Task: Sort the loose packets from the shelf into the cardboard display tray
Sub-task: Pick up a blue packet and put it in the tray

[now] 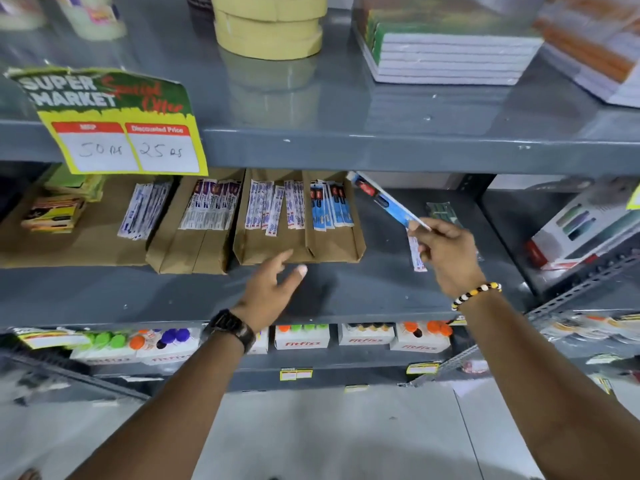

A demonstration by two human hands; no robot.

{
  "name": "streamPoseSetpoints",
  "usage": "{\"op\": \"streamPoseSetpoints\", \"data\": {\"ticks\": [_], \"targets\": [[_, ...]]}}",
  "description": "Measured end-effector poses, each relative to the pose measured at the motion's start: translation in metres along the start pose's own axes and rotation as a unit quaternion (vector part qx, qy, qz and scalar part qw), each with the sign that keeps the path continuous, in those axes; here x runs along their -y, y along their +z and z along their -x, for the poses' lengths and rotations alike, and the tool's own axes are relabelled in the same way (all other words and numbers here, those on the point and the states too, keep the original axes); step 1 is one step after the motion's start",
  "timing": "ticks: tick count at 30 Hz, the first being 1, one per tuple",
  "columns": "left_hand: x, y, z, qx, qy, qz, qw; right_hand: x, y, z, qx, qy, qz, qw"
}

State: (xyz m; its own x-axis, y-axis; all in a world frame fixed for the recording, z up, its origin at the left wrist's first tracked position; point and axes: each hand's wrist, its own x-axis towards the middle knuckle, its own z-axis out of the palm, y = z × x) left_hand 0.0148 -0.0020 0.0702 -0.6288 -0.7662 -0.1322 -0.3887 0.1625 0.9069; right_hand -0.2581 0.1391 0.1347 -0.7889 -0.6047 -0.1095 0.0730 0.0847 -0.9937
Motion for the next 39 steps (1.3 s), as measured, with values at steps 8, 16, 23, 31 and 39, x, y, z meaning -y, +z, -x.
{"op": "streamPoseSetpoints", "data": {"ticks": [8, 16, 23, 31, 39], "targets": [[-0.079, -0.007, 0.021, -0.038, 0.004, 0.205, 0.978, 0.038, -0.020, 0.033, 0.201, 0.047, 0.004, 0.979], [-0.092, -0.004, 0.053, -0.066, 0.014, 0.236, 0.969, 0.053, -0.038, 0.052, 0.277, 0.045, 0.010, 0.960], [-0.095, 0.000, 0.066, -0.069, 0.002, 0.264, 0.962, 0.052, -0.044, 0.055, 0.281, 0.046, -0.017, 0.959], [-0.066, 0.007, 0.037, -0.136, -0.008, 0.197, 0.971, 0.025, -0.035, 0.050, 0.213, 0.099, 0.023, 0.972], [0.019, 0.021, -0.008, -0.188, 0.192, -0.358, 0.894, -0.025, 0.015, 0.038, 0.026, 0.121, -0.121, 0.985]]}}
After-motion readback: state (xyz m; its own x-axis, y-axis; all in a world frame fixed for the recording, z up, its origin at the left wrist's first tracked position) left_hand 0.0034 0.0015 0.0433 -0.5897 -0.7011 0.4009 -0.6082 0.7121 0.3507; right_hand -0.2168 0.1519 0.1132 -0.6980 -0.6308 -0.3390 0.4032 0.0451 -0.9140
